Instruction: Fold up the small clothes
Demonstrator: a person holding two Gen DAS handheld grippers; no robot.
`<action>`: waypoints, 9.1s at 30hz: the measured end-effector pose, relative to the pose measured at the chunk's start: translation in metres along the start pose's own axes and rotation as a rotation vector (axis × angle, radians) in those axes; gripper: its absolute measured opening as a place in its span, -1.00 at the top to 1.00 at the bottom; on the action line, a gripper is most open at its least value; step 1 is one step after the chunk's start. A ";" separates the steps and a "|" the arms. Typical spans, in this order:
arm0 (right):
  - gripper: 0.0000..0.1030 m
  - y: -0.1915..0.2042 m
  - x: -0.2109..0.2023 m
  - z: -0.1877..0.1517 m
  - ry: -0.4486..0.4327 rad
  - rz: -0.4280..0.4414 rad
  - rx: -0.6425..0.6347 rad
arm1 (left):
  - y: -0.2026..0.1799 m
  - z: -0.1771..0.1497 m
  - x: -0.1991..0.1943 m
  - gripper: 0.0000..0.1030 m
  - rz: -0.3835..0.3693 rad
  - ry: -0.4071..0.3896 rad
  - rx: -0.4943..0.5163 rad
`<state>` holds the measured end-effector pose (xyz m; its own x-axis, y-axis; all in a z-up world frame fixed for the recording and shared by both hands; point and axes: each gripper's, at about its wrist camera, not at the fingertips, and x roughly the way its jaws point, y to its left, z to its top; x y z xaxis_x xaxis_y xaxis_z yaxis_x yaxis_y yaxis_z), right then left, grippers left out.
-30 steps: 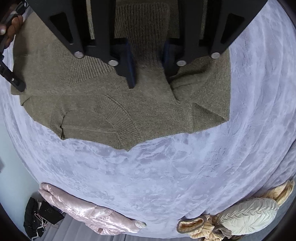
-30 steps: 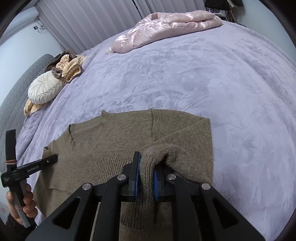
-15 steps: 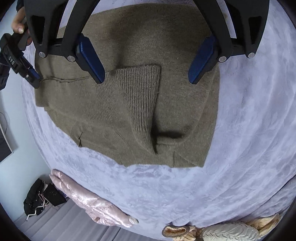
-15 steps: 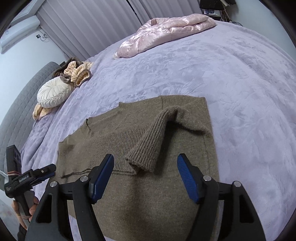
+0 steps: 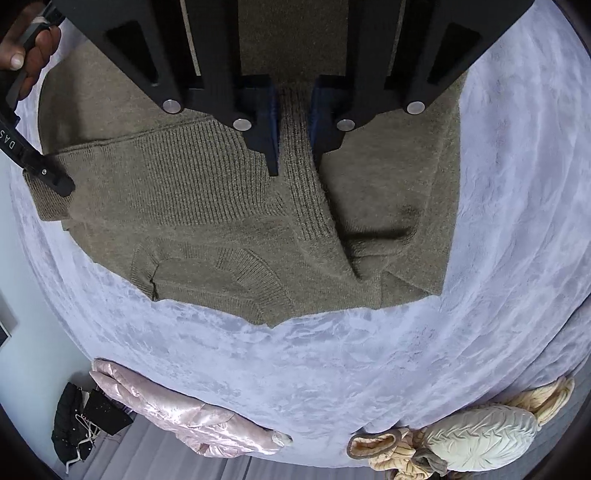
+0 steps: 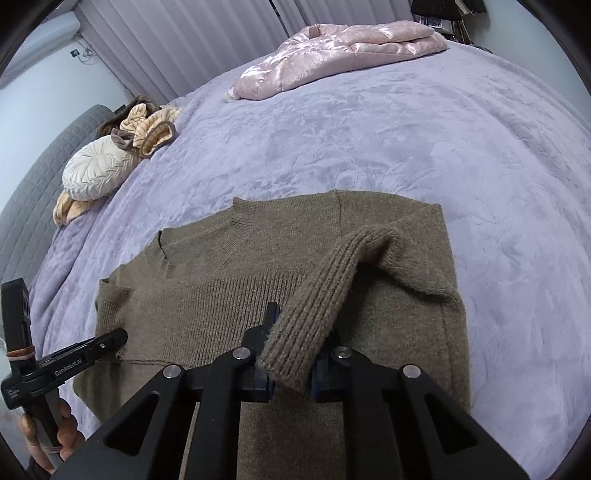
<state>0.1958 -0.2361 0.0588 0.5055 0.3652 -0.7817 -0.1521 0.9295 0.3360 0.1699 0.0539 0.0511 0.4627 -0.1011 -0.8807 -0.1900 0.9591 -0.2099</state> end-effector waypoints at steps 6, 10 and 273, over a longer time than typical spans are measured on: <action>0.75 0.005 -0.016 0.016 -0.038 0.077 0.018 | 0.011 0.015 -0.017 0.73 -0.078 -0.022 -0.038; 0.75 0.004 -0.017 0.032 -0.045 0.124 0.054 | 0.016 0.033 -0.021 0.73 -0.124 -0.030 -0.079; 0.47 -0.071 0.056 0.057 0.312 0.334 -0.193 | -0.289 -0.090 0.009 0.46 0.131 0.091 0.642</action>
<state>0.2835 -0.2844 0.0206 0.1284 0.6148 -0.7782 -0.4319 0.7410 0.5142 0.1505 -0.2480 0.0658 0.3905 0.0322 -0.9200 0.3271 0.9293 0.1714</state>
